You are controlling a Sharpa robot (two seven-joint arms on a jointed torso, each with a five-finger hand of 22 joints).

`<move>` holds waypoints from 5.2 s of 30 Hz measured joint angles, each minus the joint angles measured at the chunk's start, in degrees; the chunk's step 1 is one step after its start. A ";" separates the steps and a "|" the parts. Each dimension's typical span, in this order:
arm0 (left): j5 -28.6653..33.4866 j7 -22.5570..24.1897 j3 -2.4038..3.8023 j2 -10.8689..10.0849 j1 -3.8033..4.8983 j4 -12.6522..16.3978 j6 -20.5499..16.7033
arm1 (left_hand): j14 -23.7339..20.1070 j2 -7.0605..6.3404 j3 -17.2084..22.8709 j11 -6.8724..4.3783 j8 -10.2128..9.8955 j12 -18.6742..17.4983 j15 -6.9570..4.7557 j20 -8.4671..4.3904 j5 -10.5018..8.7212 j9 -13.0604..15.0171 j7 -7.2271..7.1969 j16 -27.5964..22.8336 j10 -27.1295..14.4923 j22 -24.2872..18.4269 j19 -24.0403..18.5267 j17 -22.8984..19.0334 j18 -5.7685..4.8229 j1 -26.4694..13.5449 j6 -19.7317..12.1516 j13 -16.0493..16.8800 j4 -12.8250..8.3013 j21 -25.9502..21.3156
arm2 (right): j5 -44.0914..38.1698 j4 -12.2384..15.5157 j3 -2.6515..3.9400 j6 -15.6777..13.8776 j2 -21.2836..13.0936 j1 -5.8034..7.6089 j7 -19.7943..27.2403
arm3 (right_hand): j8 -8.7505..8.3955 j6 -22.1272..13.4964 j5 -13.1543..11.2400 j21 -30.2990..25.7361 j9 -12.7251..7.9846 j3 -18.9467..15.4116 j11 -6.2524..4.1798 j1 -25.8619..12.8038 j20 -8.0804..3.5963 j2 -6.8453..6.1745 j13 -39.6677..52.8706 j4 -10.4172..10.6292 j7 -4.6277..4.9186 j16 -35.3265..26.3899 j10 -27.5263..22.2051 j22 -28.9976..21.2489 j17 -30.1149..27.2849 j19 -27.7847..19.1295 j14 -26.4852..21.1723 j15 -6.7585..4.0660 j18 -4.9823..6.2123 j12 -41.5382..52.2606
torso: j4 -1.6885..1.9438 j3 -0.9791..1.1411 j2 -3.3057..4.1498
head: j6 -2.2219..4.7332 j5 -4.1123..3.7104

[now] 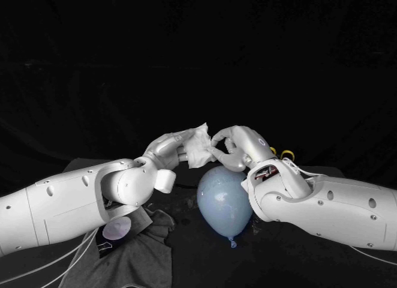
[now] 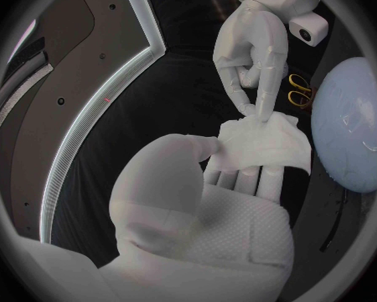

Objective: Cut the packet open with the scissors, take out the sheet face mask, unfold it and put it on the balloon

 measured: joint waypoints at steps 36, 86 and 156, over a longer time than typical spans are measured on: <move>-0.19 0.80 0.03 0.26 0.05 -1.24 0.06 | 0.03 0.00 0.00 0.00 0.00 0.00 0.00 -0.22 0.00 0.09 0.00 0.58 0.43 0.16 -0.20 0.06 1.39 0.00 0.00 0.00 0.00 0.02 | 4.96 3.29 -0.05 -0.25 -3.24 -0.15 1.71 | 4.00 -1.40 0.08 0.33 2.88 9.27 0.00 -2.92 0.02 0.28 0.00 -4.60 0.33 0.16 -0.01 0.00 0.00 -0.02 -0.02 0.02 -0.04 0.88 | -0.01 0.01 -0.01 | -0.01 0.16; -1.70 0.88 -0.07 0.28 -0.02 -1.18 0.19 | 0.84 -0.46 -2.38 -0.19 -0.01 0.00 0.00 0.51 0.00 0.13 -1.04 0.42 1.45 0.10 -4.00 0.08 1.31 -1.07 -0.63 -0.01 2.38 0.02 | 10.68 -0.67 0.13 -1.10 0.18 -0.07 6.69 | 0.63 -1.16 -0.06 -1.45 -0.04 1.36 0.51 -4.20 0.41 1.79 0.02 -0.32 0.14 0.11 0.10 -0.03 0.02 -0.42 0.22 0.39 -0.36 -3.56 | -0.05 0.02 -0.02 | 0.04 0.07; -1.81 0.82 0.03 -0.11 0.06 -0.66 -1.19 | 1.04 2.22 -1.46 -0.71 1.55 0.04 -0.81 -2.36 0.11 0.79 0.14 0.13 2.55 0.44 6.89 -0.20 0.83 -0.84 0.93 0.03 3.94 3.98 | 1.02 3.42 -0.04 0.10 -4.45 -1.57 15.77 | -3.68 -5.46 2.21 -4.32 -3.83 2.35 2.88 -0.90 1.99 -2.02 0.00 -3.29 3.61 0.13 -0.21 -0.03 0.01 -1.75 0.18 2.29 0.55 -9.26 | -0.02 0.02 -0.01 | -0.25 0.59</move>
